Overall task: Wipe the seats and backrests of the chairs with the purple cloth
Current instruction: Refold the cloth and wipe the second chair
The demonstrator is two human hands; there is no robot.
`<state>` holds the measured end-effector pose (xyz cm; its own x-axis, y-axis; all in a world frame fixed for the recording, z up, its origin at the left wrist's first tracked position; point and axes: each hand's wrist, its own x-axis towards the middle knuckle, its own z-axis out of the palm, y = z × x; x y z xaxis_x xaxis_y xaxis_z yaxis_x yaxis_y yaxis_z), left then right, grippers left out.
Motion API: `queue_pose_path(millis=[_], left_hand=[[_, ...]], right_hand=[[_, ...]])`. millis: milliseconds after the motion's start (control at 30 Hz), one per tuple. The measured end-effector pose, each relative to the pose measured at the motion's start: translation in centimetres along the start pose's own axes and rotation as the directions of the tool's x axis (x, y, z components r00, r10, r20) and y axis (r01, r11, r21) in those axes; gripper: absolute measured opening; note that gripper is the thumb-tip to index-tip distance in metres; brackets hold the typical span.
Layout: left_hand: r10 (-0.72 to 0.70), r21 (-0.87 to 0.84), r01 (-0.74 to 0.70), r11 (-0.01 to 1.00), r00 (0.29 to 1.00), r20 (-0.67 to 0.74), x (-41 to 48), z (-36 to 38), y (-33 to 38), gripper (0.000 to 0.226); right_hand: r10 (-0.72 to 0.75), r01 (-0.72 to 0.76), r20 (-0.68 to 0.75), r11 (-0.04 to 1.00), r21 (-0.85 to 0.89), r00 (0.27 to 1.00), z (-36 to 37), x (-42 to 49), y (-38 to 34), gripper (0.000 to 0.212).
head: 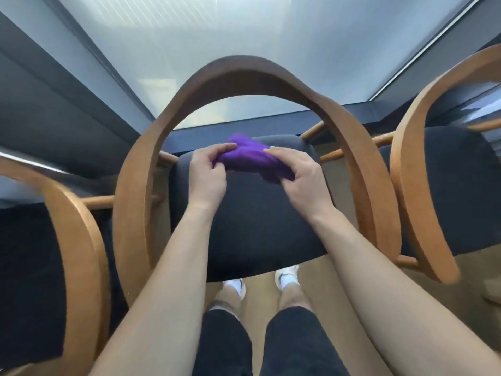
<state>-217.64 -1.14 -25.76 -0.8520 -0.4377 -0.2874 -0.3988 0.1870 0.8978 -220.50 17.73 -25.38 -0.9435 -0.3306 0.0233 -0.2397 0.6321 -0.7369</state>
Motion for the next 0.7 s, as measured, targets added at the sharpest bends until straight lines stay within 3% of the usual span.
queue_pose_path(millis=[100,167,233,267,333,400,467,567,700], left_hand=[[0.045,0.107,-0.04,0.993,0.998,-0.045,1.0,3.5,-7.3,0.05],[-0.02,0.159,0.023,0.987,1.0,-0.015,0.5,5.9,-12.4,0.052],[-0.141,0.171,0.134,0.976,0.99,0.029,-1.0,8.0,-15.9,0.052],[-0.163,0.182,0.155,0.971,0.986,0.026,-1.7,8.8,-17.1,0.051],[-0.13,0.23,0.133,0.964,0.991,-0.031,-2.1,9.7,-18.4,0.046],[-0.058,0.285,0.09,0.954,0.991,-0.121,-1.2,10.1,-18.5,0.033],[-0.005,0.273,0.05,0.961,0.987,-0.162,1.0,10.3,-17.9,0.025],[-0.019,0.313,0.038,0.949,0.998,-0.063,5.1,10.7,-17.4,0.034],[-0.104,0.467,0.114,0.877,0.993,-0.047,7.3,10.7,-17.6,0.025]], right_hand=[[-0.099,0.102,0.025,0.982,-0.161,0.995,5.1,-1.0,6.9,0.063],[-0.021,0.1,0.253,0.947,-0.306,0.967,8.5,-3.1,11.2,0.068],[0.167,0.107,0.525,0.885,-0.453,0.835,10.7,-6.1,14.0,0.078],[0.227,0.084,0.567,0.879,-0.469,0.792,11.4,-7.2,14.9,0.081],[0.227,-0.007,0.489,0.912,-0.411,0.842,12.2,-8.2,15.5,0.075],[0.166,-0.073,0.29,0.949,-0.307,0.943,13.0,-7.0,15.1,0.055],[0.118,-0.089,0.106,0.966,-0.243,0.987,14.2,-4.2,14.7,0.043],[0.21,-0.182,0.134,0.964,-0.196,0.968,16.9,0.0,14.7,0.054],[0.263,-0.189,0.1,0.866,-0.462,0.96,20.1,0.4,15.6,0.066]])
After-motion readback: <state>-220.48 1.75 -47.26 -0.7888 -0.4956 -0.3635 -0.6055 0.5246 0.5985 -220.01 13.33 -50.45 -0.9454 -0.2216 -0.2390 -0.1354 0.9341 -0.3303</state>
